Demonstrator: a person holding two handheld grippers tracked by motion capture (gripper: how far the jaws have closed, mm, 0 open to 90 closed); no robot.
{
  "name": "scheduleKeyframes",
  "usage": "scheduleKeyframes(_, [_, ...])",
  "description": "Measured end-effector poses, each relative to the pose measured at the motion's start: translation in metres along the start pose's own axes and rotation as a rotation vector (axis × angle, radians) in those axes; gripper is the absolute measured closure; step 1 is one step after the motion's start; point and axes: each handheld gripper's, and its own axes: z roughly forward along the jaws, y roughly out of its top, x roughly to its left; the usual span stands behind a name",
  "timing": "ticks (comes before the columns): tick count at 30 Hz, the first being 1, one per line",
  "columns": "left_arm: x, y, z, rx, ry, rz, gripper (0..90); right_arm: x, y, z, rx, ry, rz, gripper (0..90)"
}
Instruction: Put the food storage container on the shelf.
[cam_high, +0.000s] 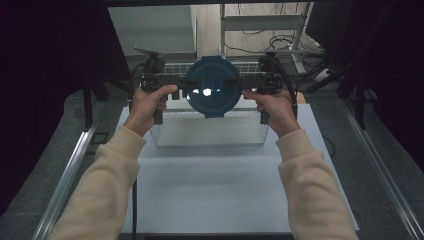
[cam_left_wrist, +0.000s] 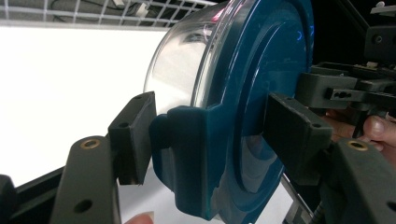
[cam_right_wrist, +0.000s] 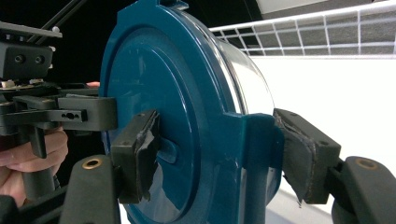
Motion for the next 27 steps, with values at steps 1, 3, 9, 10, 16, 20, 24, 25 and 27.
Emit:
scheduleKeyframes(1, [0.003, 0.003, 0.001, 0.005, -0.003, 0.001, 36.0, -0.001, 0.003, 0.002, -0.001, -0.003, -0.008, 34.0])
scheduleKeyframes(3, [0.007, 0.007, 0.003, 0.010, -0.002, -0.004, 35.9, -0.004, 0.008, 0.006, 0.002, -0.002, -0.010, 34.0])
scheduleKeyframes(9, [0.021, 0.013, 0.012, 0.026, -0.005, -0.016, 35.9, -0.015, 0.016, 0.018, 0.024, -0.007, 0.000, 34.1])
scheduleKeyframes(10, [0.024, 0.013, 0.014, 0.029, -0.006, -0.020, 36.0, -0.017, 0.016, 0.020, 0.027, -0.006, 0.003, 34.0])
scheduleKeyframes(16, [0.033, 0.013, 0.024, 0.035, 0.011, -0.040, 35.1, -0.029, 0.015, 0.031, 0.054, -0.005, 0.042, 34.0])
scheduleKeyframes(20, [0.036, 0.016, 0.027, 0.024, 0.005, -0.058, 35.3, -0.034, 0.016, 0.034, 0.039, -0.004, 0.069, 33.9])
scheduleKeyframes(24, [0.046, 0.018, 0.032, 0.009, -0.017, -0.116, 36.4, -0.040, 0.017, 0.038, 0.027, -0.006, 0.124, 33.6])
scheduleKeyframes(25, [0.048, 0.018, 0.034, 0.010, -0.015, -0.129, 36.4, -0.043, 0.018, 0.040, 0.023, -0.006, 0.143, 33.6])
scheduleKeyframes(27, [0.051, 0.019, 0.038, 0.005, -0.015, -0.149, 36.0, -0.048, 0.020, 0.044, 0.028, -0.006, 0.190, 33.5])
